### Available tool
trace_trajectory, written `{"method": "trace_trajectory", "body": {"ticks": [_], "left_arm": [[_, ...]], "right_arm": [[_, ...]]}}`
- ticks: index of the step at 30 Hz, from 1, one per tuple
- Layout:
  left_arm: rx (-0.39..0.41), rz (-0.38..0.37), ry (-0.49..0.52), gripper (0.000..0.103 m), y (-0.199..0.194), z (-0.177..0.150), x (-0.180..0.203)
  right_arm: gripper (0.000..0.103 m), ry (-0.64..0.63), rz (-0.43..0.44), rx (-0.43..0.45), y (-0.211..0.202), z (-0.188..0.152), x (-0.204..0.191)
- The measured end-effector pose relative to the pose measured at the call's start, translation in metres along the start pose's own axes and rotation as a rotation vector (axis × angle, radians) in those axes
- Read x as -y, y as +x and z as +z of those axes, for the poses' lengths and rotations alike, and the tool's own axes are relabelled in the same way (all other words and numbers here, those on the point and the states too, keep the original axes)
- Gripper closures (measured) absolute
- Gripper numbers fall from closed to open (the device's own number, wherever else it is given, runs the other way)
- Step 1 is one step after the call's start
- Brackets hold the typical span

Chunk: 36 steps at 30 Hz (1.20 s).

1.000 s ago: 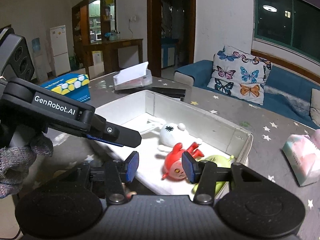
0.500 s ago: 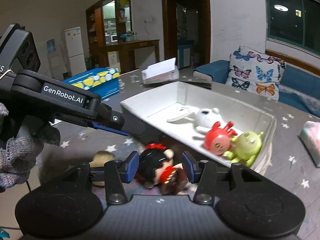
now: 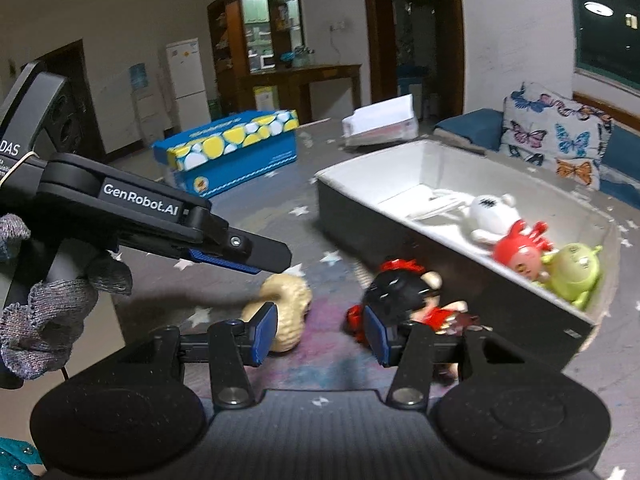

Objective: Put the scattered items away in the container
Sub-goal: 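Move the open right gripper down to the beige peanut figure, then close the right gripper on the beige peanut figure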

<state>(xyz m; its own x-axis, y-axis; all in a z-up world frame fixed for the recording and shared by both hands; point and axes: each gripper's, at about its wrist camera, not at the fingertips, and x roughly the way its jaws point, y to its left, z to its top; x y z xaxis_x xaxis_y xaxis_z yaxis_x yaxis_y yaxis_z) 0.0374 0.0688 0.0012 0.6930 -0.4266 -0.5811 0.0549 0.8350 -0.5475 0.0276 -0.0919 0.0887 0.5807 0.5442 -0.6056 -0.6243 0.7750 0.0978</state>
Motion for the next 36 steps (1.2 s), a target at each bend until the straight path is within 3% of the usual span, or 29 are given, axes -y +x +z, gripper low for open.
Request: {"method": "trace_trajectory", "body": {"ticks": [14, 36], "left_arm": [[-0.023, 0.010, -0.064, 0.067, 0.006, -0.008, -0.021], [-0.030, -0.072, 0.007, 0.067, 0.007, -0.012, -0.028]], "right_arm": [[0.054, -0.003, 0.051, -0.066, 0.039, -0.002, -0.021], [0.058, 0.021, -0.072, -0.124, 0.054, 0.002, -0.048]]}}
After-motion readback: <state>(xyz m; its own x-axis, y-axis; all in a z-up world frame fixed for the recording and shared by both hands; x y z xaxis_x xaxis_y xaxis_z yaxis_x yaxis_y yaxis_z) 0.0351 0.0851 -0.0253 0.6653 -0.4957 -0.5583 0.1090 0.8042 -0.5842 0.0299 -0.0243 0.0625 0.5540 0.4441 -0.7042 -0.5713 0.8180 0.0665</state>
